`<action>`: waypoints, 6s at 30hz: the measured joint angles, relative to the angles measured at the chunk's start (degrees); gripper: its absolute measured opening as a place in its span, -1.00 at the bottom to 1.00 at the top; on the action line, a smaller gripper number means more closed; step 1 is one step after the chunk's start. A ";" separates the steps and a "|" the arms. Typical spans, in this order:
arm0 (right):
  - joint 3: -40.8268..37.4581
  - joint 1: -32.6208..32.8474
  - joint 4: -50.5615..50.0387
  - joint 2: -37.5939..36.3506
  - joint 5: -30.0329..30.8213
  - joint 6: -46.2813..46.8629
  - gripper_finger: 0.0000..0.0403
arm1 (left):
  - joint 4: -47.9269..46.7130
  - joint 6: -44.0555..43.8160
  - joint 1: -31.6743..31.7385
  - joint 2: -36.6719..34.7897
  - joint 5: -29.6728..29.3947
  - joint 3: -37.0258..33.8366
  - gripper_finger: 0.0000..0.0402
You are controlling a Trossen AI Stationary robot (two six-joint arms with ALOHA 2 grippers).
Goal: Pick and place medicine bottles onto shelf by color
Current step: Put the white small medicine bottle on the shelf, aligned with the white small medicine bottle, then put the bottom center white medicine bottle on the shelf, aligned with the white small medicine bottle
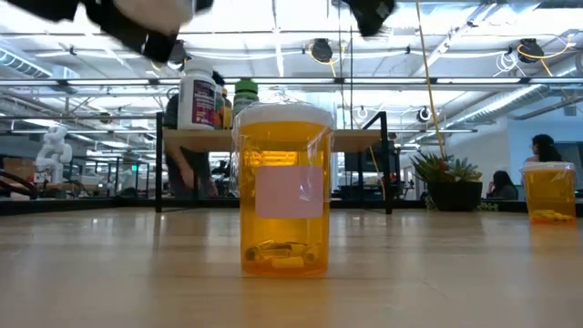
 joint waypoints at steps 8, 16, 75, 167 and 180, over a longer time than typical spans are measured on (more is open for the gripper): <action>-13.93 0.26 38.96 7.12 -2.60 10.04 0.35 | 10.93 14.65 2.38 0.00 1.77 -0.01 -0.19; -6.43 -1.37 44.96 14.85 -11.06 11.57 0.48 | 15.52 13.75 8.79 0.00 11.73 -0.11 -0.16; -1.46 -2.83 49.68 15.93 -8.64 6.05 -0.28 | 27.13 15.44 13.64 -0.07 22.64 0.09 -0.05; -13.41 -11.08 47.35 15.78 -5.75 12.31 -0.19 | -1.60 4.12 14.23 0.31 -0.45 -0.24 0.56; -14.71 -11.10 30.35 15.95 1.31 14.04 -0.28 | -13.42 -7.45 14.30 6.62 -1.61 -0.13 0.26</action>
